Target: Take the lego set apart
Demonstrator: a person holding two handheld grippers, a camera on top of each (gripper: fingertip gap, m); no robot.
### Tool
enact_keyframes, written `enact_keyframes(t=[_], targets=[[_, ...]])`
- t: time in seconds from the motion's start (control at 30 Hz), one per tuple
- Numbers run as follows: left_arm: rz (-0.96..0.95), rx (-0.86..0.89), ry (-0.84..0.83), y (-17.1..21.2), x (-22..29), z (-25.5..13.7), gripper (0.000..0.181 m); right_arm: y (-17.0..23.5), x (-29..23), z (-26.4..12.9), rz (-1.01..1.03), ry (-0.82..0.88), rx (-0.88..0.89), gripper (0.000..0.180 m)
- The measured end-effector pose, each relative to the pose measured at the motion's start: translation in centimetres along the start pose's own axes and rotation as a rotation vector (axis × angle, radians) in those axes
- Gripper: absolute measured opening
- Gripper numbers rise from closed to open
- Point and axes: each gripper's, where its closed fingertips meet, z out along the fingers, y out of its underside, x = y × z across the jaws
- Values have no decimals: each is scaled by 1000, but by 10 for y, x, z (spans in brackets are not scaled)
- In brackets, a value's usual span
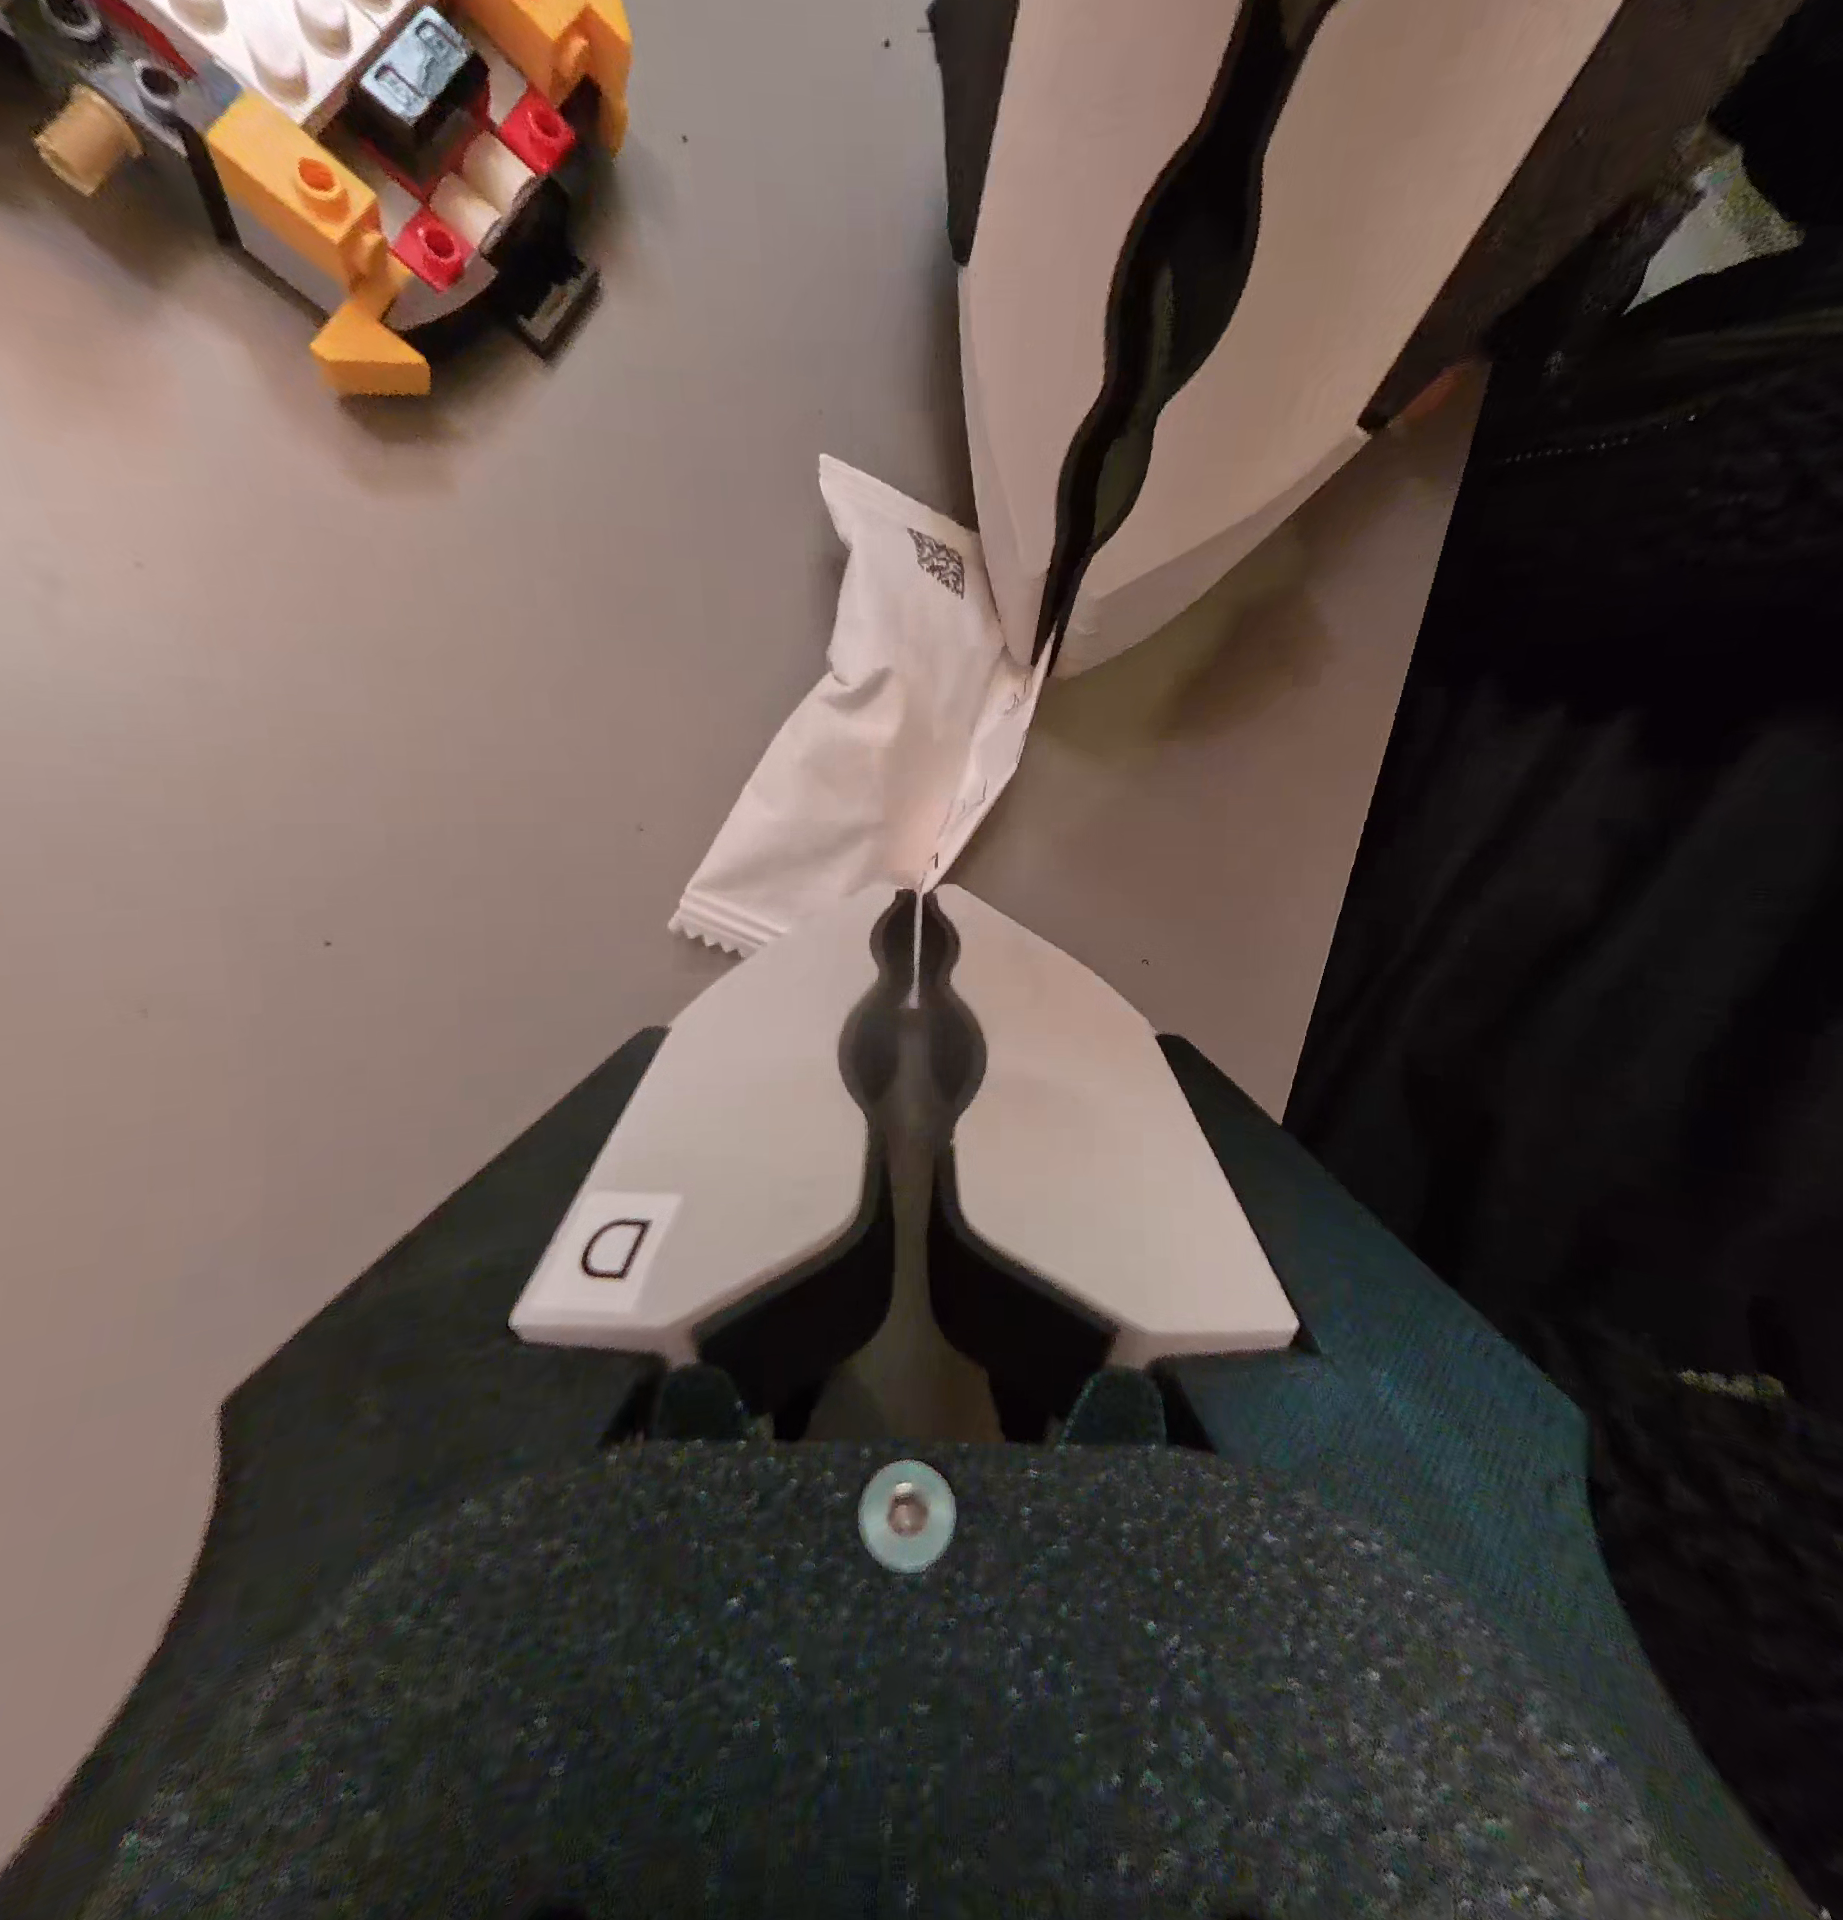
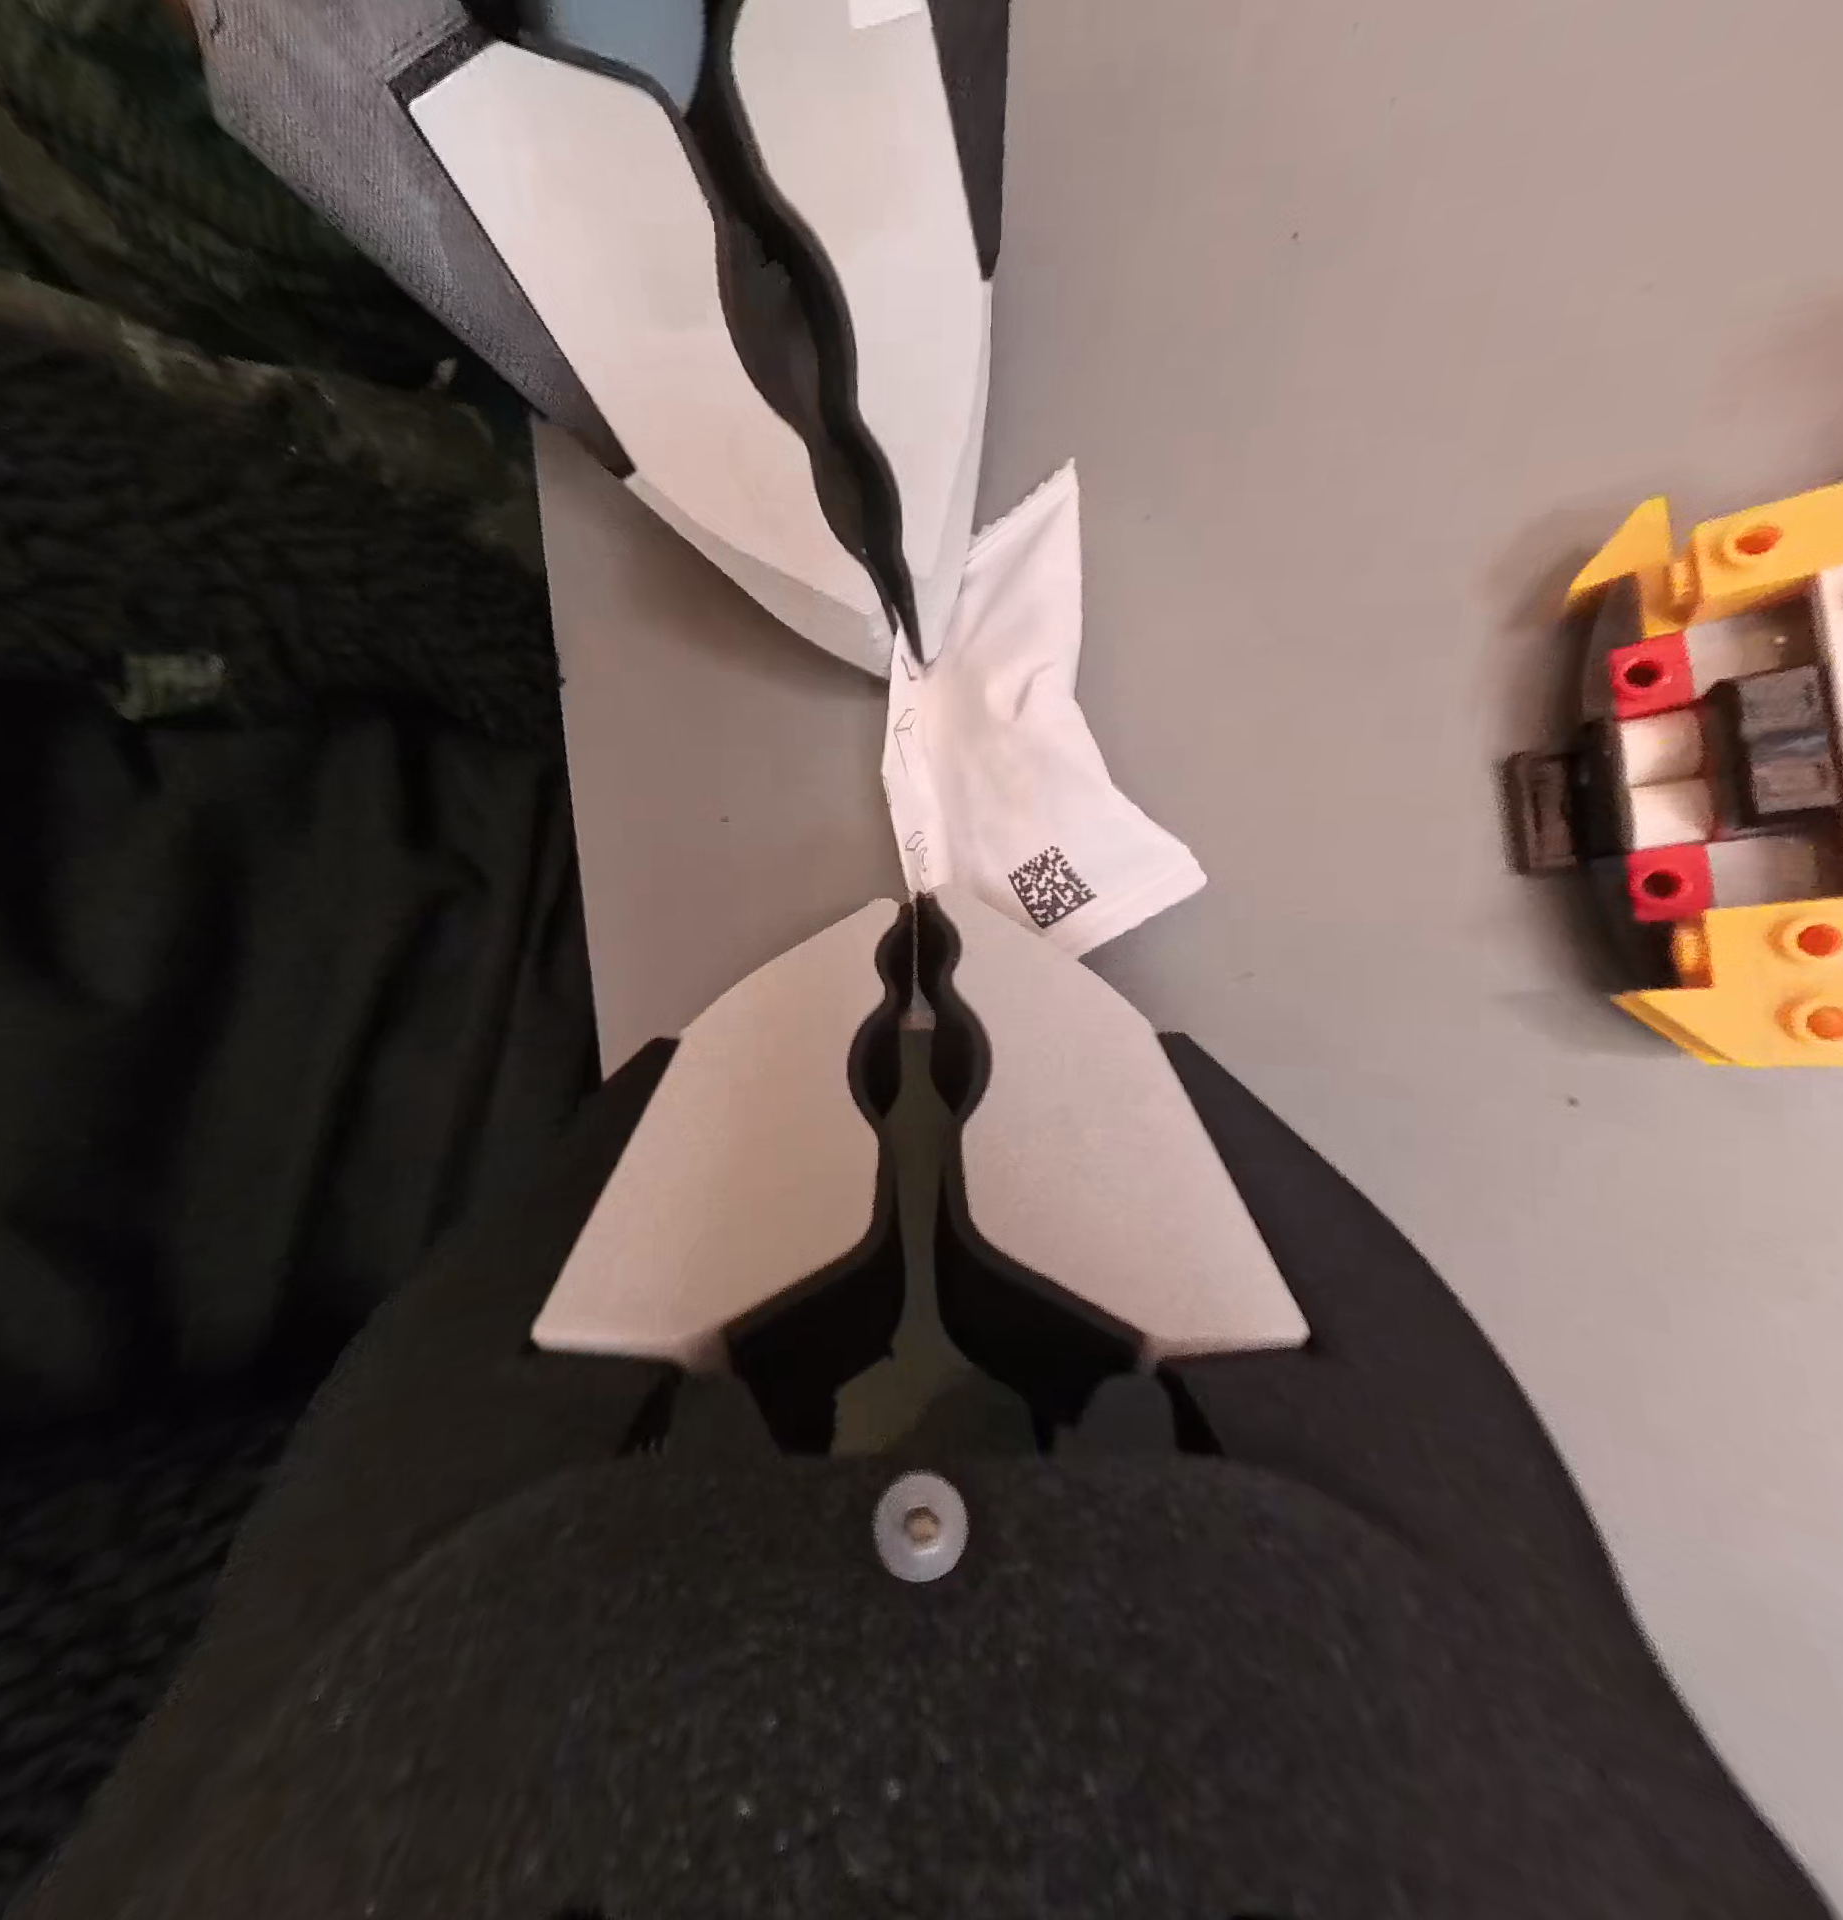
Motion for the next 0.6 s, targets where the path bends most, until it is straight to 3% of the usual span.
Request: enact_keyframes(t=[0.03, 0.4, 0.6], targets=[[5, -1, 1, 0, 0, 0, 1, 0, 0, 0, 9, -15, 6, 1], [-29, 11, 42, 2, 2, 1, 1, 1, -2, 0, 43, -28, 55, 1], [-81, -26, 90, 1, 2, 1, 1, -9, -8, -14, -289, 212, 111, 9]])
